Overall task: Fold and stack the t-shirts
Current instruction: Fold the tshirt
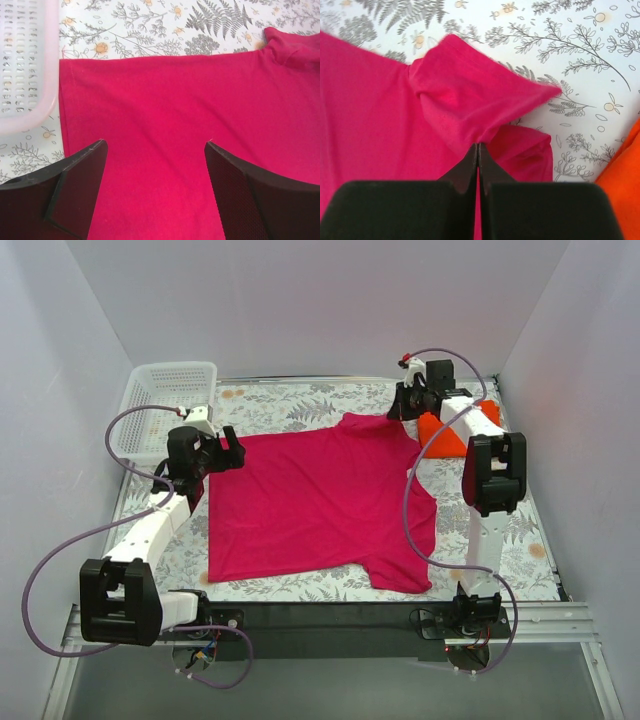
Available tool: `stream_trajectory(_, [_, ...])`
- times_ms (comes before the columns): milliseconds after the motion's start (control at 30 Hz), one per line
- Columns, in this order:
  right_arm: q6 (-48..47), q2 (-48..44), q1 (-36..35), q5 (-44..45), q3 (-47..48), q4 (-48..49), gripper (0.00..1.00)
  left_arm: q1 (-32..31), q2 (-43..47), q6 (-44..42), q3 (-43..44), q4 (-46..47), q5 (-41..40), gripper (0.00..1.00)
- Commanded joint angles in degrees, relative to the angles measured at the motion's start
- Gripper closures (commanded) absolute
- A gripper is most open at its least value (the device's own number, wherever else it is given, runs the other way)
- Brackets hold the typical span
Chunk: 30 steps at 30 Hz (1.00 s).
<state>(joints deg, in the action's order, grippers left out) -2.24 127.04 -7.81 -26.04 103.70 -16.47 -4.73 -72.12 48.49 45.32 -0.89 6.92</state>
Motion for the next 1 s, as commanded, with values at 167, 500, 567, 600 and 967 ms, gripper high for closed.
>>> stream_trajectory(167, [-8.5,-8.4,0.0,-4.5,-16.5,-3.4,0.99,-0.7,4.3,1.4,-2.7,2.7,4.1,0.27])
stream_trajectory(500, [-16.8,-14.8,1.3,-7.4,-23.4,-8.6,0.72,-1.8,4.4,1.6,-2.9,3.0,5.1,0.27])
stream_trajectory(567, [-16.3,-16.5,2.5,-9.3,-21.7,-8.5,0.6,-1.8,4.6,1.6,-2.8,2.9,5.3,0.27])
stream_trajectory(600, [-15.4,-17.4,3.8,-10.2,-20.9,-8.4,0.59,-1.9,4.7,1.6,-2.8,2.9,5.3,0.27])
stream_trajectory(967, [-7.9,-5.8,6.1,-12.9,-5.0,-8.6,0.59,-1.9,5.6,1.3,-2.7,2.9,5.2,0.27])
